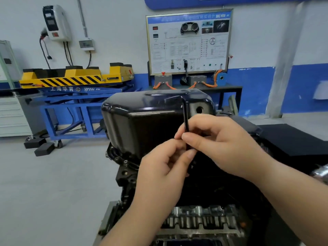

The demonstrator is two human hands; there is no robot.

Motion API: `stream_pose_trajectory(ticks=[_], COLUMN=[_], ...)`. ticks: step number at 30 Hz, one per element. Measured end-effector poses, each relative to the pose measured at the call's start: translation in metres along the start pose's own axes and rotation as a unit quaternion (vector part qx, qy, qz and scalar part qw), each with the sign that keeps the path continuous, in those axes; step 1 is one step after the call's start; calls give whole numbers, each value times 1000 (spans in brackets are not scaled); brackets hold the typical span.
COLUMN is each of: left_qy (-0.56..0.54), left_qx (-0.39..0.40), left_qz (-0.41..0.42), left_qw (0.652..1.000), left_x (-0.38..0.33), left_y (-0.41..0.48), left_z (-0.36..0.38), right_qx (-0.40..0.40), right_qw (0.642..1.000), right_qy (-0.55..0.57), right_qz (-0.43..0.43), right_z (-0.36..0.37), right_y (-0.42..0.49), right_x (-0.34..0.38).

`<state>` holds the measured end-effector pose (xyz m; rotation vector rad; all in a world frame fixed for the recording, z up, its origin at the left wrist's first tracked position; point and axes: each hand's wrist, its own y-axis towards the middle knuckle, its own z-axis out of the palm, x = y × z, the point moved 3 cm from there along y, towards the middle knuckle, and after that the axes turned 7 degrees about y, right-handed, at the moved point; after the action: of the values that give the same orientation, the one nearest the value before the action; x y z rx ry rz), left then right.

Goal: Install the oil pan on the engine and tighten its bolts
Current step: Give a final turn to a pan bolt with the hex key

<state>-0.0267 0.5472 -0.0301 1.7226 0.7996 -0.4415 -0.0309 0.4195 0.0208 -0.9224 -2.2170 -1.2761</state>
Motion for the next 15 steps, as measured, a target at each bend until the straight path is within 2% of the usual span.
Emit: stream_pose_trajectory(ticks=[4, 8, 12, 15], left_qy=[-70, -110, -117, -122], left_qx=[94, 204, 293, 349], left_qz=[-41, -78, -98, -108], left_qw=[992, 970, 944, 923], left_x=[-5, -12, -20, -27], left_y=[-7, -29, -62, -85], left_z=[77, 159, 224, 258], right_qx=[-122, -267, -368, -424], right_qw=[982, 934, 886, 830], right_qy=[72, 104, 36, -71], right_qz=[125, 214, 280, 354], right_z=[-45, -100, -168, -214], right_y=[-58, -126, -199, -256], right_x=[-26, -54, -75, -92])
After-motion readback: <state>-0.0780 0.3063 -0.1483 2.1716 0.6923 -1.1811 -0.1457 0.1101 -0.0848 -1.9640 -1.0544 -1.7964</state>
